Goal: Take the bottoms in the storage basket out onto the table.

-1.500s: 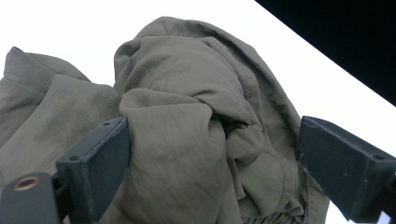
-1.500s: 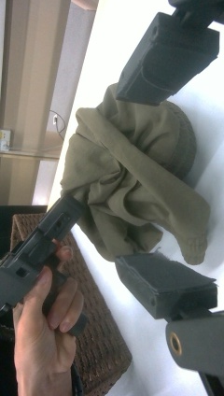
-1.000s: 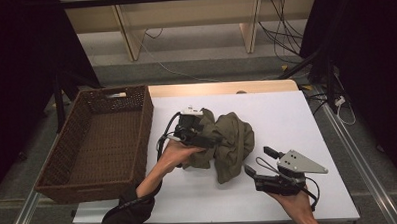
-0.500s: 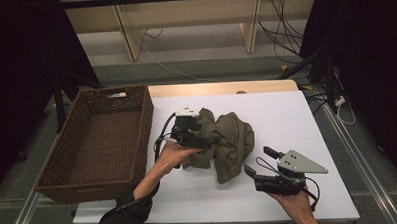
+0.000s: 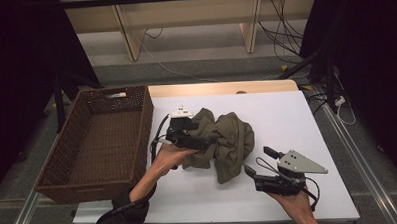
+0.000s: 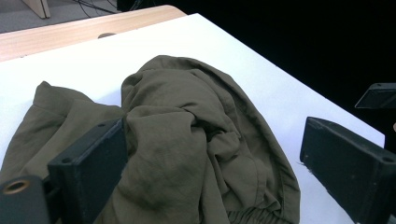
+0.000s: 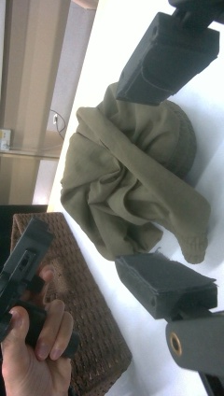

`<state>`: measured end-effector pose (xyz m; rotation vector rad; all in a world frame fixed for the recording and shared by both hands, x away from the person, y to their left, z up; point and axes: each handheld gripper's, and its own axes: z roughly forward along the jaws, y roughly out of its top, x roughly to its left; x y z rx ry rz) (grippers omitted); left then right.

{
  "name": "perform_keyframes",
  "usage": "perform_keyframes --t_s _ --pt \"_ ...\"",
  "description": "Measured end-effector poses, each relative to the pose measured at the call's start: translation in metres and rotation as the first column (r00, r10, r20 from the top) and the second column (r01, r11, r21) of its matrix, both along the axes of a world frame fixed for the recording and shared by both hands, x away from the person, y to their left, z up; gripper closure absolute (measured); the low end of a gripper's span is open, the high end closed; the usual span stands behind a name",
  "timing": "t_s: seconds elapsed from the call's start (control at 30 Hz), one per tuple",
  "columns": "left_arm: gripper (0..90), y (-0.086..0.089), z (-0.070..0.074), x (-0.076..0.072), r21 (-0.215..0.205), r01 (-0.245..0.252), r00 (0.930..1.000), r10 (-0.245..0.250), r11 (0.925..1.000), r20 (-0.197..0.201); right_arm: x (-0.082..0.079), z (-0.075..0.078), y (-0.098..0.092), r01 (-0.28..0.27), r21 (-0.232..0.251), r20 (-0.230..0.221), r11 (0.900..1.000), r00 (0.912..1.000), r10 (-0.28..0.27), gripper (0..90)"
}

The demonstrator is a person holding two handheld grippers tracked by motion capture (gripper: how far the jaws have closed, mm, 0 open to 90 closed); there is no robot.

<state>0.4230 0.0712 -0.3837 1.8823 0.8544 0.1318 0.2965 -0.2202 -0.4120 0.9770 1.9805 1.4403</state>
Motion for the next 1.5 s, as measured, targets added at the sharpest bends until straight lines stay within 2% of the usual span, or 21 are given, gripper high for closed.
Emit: perform_keyframes --t_s 0.43,0.7,1.5 --pt "7.0 0.007 0.005 -0.006 -0.037 -0.017 0.9993 0.018 0.9992 0.032 0.0 0.0 0.0 0.0 0.002 -0.001 1.0 1.0 0.0 18.0" --pt "6.7 0.01 0.007 -0.013 -0.042 -0.015 0.9977 0.018 0.999 0.065 0.0 0.0 0.0 0.001 0.003 -0.001 1.0 1.0 -0.001 18.0" --pt "4.7 0.025 0.008 -0.026 -0.07 -0.022 0.9936 0.029 0.9973 0.109 0.0 0.0 0.0 0.001 0.002 -0.004 1.0 1.0 -0.001 17.8"
